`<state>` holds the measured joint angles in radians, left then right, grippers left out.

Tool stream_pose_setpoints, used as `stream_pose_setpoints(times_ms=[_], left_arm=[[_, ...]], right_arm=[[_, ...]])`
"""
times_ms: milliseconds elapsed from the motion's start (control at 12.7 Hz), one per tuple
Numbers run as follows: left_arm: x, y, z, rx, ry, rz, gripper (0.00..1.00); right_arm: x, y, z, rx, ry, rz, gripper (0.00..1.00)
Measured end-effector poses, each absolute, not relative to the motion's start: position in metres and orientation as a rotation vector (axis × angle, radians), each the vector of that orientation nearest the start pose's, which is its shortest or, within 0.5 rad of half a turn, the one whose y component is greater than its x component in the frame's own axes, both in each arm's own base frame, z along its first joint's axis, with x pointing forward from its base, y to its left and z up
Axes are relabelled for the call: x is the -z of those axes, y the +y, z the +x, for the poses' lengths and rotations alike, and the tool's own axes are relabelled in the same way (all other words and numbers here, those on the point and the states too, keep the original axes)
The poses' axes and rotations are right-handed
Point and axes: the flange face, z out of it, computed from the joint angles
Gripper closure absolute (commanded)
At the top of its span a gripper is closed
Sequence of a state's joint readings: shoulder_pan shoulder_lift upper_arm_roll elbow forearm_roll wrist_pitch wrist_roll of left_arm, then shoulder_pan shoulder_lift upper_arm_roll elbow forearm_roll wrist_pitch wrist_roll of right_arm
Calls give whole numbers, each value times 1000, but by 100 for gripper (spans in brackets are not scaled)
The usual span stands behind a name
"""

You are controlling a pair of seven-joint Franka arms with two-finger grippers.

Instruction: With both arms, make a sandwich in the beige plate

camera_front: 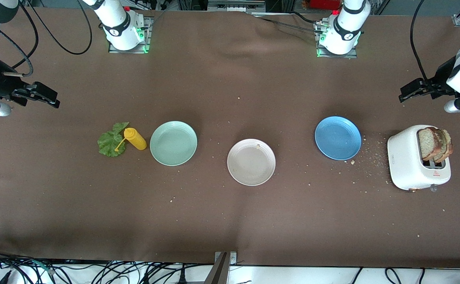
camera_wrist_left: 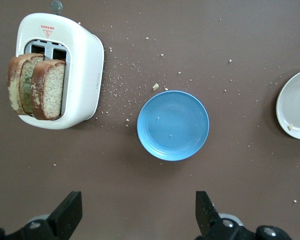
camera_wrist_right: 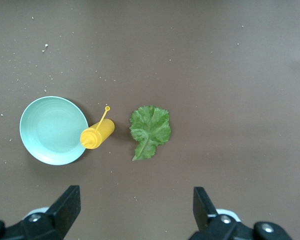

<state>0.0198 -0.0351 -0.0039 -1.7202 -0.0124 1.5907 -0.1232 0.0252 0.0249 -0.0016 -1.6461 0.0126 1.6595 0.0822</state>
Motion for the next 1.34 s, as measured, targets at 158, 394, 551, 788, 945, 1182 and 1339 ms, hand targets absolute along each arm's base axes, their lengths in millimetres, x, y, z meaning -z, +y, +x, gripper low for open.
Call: stream_pose_setpoints(times_ms=[158,394,551,788,945,1182,1339], left_arm=[[-575,7,540,-150,-220,-3137,0],[-574,7,539,-166,-220,-3136,0],[-573,7,538,-183,-220,-3135,0],[-567,9,534,-257,-225,-3127,0],[-566,10,534,-264,-228,-3126,0],[-564,8,540,-265,-224,-3125,0],[-553,8,559,-284,-226,-3123,0]], right_arm=[[-583,15,567,-19,94,-3128,0],[-582,16,567,-27,89,-3129,0],[-580,17,564,-70,86,-3129,0],[-575,38,556,-158,27,-3132,0],[-574,44,555,-174,10,-3132,0],[-565,42,557,-213,14,-3131,0],[-547,38,565,-263,24,-3127,0]])
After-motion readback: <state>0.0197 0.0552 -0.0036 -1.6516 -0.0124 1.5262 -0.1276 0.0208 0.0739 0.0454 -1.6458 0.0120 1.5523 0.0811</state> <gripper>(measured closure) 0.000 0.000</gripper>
